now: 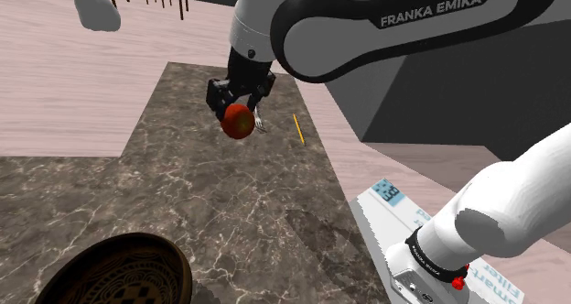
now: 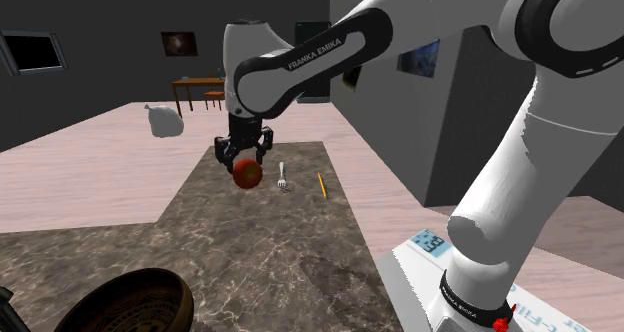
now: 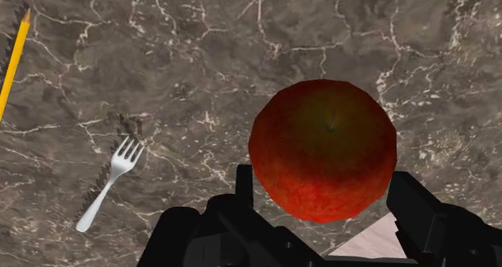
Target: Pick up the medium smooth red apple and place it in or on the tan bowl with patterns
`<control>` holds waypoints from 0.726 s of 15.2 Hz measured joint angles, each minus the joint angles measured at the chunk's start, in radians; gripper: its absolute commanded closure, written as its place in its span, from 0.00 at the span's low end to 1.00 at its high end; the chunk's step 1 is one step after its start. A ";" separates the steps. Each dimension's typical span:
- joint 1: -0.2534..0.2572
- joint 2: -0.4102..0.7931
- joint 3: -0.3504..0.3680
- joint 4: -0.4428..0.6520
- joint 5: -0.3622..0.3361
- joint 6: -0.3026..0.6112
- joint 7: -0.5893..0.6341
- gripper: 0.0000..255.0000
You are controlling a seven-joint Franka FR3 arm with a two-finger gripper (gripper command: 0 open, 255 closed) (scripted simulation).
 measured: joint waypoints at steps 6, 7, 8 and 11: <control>0.012 -0.018 0.012 0.051 0.010 -0.068 0.015 1.00; 0.019 -0.017 0.025 0.058 0.006 -0.076 0.036 1.00; 0.024 0.000 0.042 0.076 -0.008 -0.082 0.064 1.00; 0.048 0.037 0.098 0.128 -0.046 -0.113 0.158 1.00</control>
